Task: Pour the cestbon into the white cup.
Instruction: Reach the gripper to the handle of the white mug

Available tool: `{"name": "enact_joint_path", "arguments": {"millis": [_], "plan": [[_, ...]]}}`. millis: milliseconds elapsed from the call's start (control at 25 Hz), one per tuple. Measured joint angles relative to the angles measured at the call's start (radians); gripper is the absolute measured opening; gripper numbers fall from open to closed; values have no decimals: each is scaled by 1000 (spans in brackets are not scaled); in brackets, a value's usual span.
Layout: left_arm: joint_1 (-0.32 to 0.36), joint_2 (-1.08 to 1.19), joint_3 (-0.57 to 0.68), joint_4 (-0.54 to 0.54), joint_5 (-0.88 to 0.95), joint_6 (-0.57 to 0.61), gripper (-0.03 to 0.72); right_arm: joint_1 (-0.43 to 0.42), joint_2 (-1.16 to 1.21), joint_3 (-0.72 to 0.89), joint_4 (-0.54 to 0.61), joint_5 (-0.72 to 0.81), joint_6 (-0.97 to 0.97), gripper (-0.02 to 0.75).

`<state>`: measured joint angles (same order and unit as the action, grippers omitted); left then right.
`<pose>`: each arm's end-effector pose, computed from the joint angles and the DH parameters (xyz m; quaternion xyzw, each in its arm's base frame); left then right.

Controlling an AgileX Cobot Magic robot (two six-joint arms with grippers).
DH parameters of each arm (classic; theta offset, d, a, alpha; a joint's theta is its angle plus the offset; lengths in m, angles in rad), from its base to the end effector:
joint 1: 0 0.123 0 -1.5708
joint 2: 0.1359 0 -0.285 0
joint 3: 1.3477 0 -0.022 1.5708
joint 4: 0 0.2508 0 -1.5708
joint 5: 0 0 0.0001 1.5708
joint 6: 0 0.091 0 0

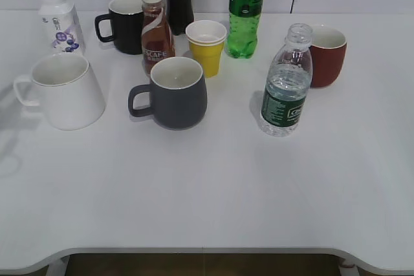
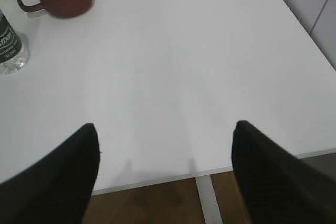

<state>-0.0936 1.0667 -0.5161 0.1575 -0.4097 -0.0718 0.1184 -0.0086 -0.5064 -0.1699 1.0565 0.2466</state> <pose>0.2208 -0.0264 0.2911 0.0818 0.7227 -0.0299 0.6856 -0.0058 -0.0142 0.2803 0.0579 0.8432 0.0124 0.5344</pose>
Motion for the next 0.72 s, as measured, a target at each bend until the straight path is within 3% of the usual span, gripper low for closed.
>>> {"name": "enact_joint_path", "arguments": {"millis": [200, 320, 440, 720], "plan": [[0, 167, 58, -16, -91, 0, 238, 0, 0, 0, 2, 0, 0, 589], [0, 201, 205, -63, -212, 8, 238, 0, 0, 0, 2, 0, 0, 589], [0, 267, 329, -81, -403, 95, 238, 0, 0, 0, 3, 0, 0, 589], [0, 540, 312, -94, -689, 139, 245, 0, 0, 0, 4, 0, 0, 589]]}}
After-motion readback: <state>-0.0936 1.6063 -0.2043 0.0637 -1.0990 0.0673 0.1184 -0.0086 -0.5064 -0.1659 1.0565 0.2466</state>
